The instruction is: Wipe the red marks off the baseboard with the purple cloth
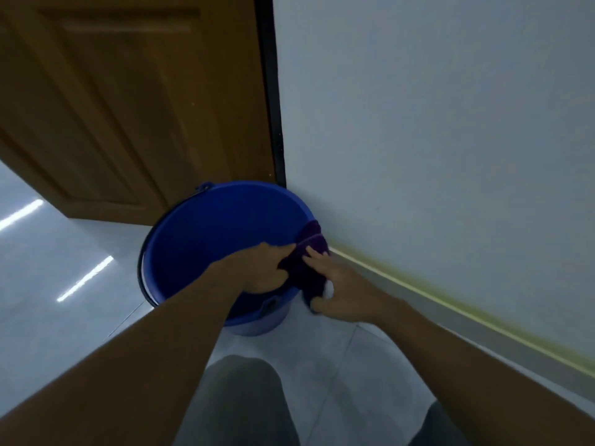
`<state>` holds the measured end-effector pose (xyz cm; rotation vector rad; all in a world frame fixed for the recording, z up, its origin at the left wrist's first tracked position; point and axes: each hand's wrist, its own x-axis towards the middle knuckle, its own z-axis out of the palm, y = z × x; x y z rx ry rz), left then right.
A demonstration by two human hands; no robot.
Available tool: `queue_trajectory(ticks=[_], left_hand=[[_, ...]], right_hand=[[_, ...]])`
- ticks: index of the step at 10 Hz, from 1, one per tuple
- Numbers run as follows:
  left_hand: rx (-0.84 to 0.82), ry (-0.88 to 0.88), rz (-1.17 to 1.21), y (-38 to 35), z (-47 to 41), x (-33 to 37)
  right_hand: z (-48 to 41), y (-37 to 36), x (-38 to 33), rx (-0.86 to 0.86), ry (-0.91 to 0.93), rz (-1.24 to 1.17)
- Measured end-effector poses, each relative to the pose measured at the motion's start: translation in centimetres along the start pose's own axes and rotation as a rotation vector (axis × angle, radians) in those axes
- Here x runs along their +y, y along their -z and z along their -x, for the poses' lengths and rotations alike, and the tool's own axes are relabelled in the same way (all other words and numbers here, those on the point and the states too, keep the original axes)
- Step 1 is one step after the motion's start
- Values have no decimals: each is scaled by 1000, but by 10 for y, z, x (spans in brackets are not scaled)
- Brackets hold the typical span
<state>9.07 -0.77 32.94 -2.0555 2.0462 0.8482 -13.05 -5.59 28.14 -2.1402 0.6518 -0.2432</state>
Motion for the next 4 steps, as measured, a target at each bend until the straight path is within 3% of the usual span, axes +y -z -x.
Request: queue_trajectory(ticks=[1, 2, 4], left_hand=[[-2, 19, 106, -23, -1, -12], [-9, 2, 120, -19, -7, 3], [47, 27, -29, 16, -11, 49]], right_hand=[[9, -26, 17, 231, -125, -120], [7, -25, 15, 127, -167, -140], [20, 27, -29, 229, -155, -144]])
